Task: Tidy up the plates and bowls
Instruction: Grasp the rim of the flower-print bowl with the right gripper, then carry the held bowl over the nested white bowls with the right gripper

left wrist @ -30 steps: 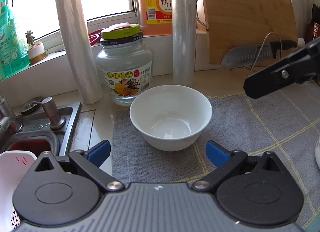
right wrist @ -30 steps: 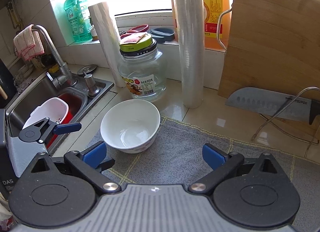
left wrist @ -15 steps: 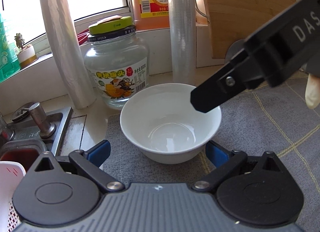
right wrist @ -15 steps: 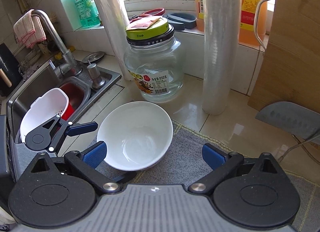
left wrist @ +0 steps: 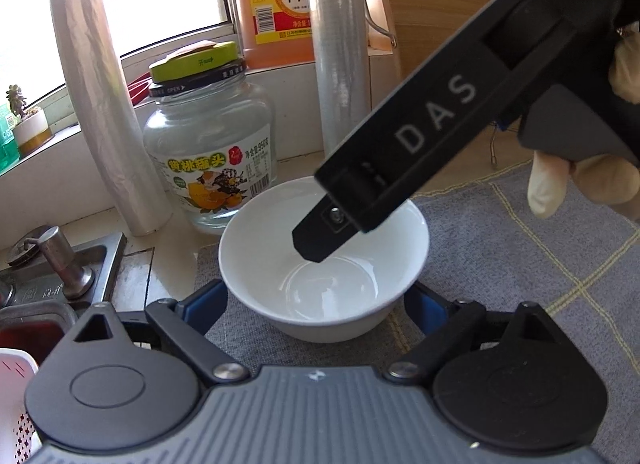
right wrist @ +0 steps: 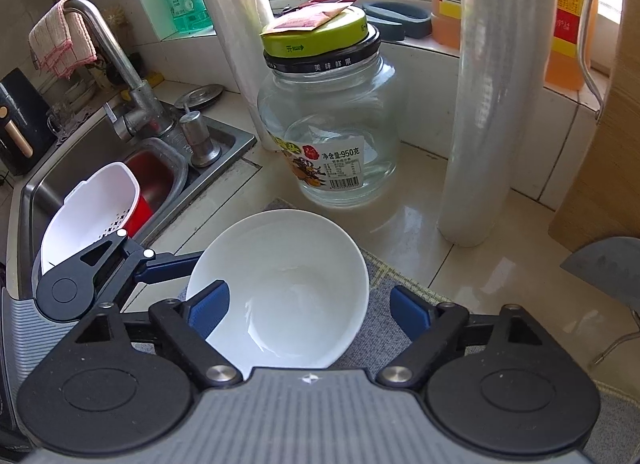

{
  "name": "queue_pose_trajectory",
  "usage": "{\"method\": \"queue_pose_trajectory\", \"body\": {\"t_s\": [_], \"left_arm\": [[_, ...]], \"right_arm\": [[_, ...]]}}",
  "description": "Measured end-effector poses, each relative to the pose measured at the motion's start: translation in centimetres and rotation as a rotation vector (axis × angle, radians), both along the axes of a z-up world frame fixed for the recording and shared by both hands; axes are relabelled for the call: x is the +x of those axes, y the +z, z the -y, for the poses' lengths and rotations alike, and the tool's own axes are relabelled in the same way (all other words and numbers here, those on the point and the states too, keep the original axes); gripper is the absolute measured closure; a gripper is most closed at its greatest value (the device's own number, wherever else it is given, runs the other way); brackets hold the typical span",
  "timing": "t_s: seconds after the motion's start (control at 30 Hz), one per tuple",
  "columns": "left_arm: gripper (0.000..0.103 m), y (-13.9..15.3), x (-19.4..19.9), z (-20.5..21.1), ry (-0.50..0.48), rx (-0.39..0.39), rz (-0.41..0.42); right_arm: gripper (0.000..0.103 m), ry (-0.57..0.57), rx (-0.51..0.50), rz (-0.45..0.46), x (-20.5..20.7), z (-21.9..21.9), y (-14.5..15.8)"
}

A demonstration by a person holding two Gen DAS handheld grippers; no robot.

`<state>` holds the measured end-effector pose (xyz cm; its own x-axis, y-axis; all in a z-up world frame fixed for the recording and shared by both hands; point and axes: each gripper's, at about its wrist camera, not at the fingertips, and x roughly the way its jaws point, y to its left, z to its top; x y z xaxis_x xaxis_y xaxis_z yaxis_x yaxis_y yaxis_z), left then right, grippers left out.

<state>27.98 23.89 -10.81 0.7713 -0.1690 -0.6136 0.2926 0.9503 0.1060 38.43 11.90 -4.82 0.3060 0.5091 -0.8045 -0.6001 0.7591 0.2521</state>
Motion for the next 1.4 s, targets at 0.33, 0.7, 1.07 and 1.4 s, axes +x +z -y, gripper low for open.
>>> {"method": "queue_pose_trajectory", "body": {"t_s": [0.33, 0.7, 1.07, 1.4], "left_arm": [[0.011, 0.0, 0.3, 0.1, -0.025, 0.002, 0.010], [0.011, 0.1, 0.3, 0.1, -0.026, 0.004, 0.001], [0.011, 1.2, -1.9, 0.5, -0.027, -0.011, -0.009], [0.011, 2.7, -4.6, 1.0, -0.061, -0.010, -0.007]], "right_arm": [[0.024, 0.022, 0.006, -0.011, 0.8, -0.8, -0.7], [0.027, 0.024, 0.007, -0.013, 0.7, -0.8, -0.8], [0.027, 0.040, 0.017, -0.011, -1.4, -0.1, 0.5], [0.027, 0.019, 0.045, -0.001, -4.4, 1.2, 2.3]]}}
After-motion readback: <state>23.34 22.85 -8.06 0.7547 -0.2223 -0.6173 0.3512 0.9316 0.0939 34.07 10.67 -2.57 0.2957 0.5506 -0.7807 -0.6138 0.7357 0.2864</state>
